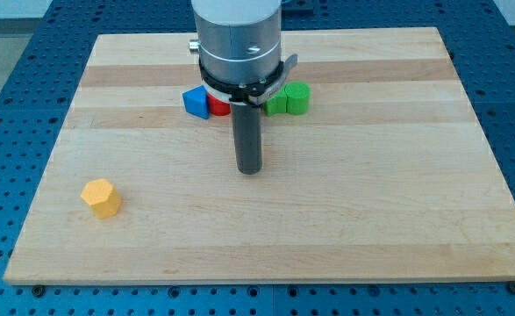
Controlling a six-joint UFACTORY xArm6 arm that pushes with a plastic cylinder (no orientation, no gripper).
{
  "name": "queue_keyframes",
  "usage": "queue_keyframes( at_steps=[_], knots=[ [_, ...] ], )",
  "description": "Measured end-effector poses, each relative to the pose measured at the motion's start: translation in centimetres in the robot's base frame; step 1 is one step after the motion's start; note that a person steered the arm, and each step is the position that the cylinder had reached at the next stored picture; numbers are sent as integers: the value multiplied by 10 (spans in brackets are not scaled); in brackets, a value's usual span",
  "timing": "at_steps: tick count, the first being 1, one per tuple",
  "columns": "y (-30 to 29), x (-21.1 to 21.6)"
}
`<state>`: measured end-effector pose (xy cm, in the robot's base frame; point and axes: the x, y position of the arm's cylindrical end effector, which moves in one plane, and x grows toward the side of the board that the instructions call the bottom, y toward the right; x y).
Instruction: Push the yellow heart below the blue cube
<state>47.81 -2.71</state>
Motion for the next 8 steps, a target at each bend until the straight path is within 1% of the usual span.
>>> queue_keyframes(
  at_steps=[8],
  knots=[
    [0,-9]
  ],
)
